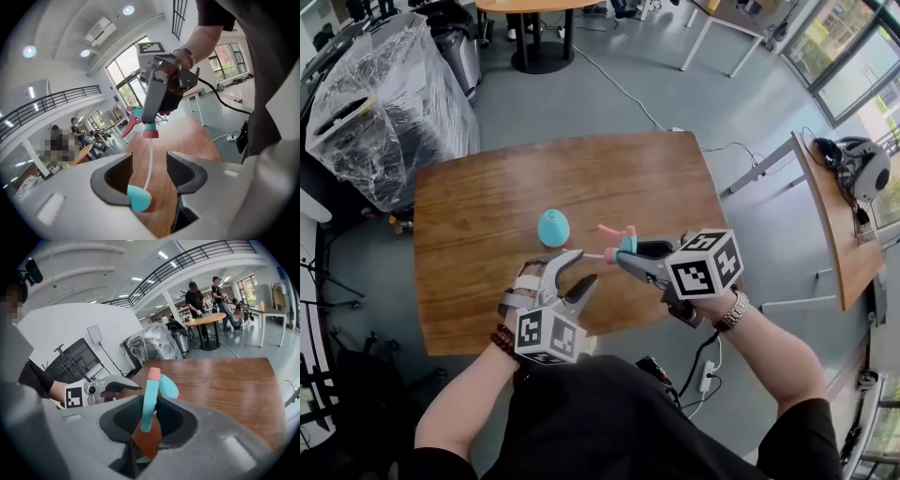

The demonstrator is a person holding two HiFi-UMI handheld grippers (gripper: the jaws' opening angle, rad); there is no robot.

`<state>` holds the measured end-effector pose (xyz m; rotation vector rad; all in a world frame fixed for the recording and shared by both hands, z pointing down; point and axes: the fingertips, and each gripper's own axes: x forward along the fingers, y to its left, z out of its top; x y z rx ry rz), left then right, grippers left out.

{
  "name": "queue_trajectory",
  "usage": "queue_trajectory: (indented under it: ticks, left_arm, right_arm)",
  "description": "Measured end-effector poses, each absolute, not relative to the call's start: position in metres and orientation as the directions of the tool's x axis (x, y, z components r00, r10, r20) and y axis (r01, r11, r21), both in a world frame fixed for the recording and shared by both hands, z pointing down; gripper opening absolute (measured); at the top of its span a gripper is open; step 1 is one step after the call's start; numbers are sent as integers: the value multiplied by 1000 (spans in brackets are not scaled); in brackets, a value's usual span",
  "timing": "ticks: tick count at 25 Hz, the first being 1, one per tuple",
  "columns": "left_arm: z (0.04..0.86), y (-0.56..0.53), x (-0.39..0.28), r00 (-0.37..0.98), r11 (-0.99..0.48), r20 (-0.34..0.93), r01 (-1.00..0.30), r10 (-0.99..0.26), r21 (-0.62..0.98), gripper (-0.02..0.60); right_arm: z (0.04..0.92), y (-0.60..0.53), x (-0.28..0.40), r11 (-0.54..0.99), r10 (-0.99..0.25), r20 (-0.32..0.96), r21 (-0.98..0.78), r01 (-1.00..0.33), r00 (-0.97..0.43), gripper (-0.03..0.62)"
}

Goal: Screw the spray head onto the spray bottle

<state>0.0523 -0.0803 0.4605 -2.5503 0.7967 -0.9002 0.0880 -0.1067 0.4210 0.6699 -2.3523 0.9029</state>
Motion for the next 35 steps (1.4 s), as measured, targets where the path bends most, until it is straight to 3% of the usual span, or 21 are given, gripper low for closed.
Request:
queue_trajectory:
  ticks: [5,12,19,35]
  left_arm:
    - [469,-106,14,577,-734,454,-550,-679,-400,269]
    - [505,-146,-30,482,-653,494,-711,-724,-263,367]
    - [555,-165,-22,493,-676,570,-720,-657,-157,431]
    - [620,-198,-11,505,-704,643,-707,-576,-76,449]
  right_arm:
    - [408,-116,89,671,-281,625,-414,-615,-728,80]
    - [385,-129,84,695,-310,624,-366,-619,-717,80]
    - [368,-135,77,725,-319,644,-307,-617,-696,80]
    - [356,-149,63,727,-331,675,-263,-634,-659,80]
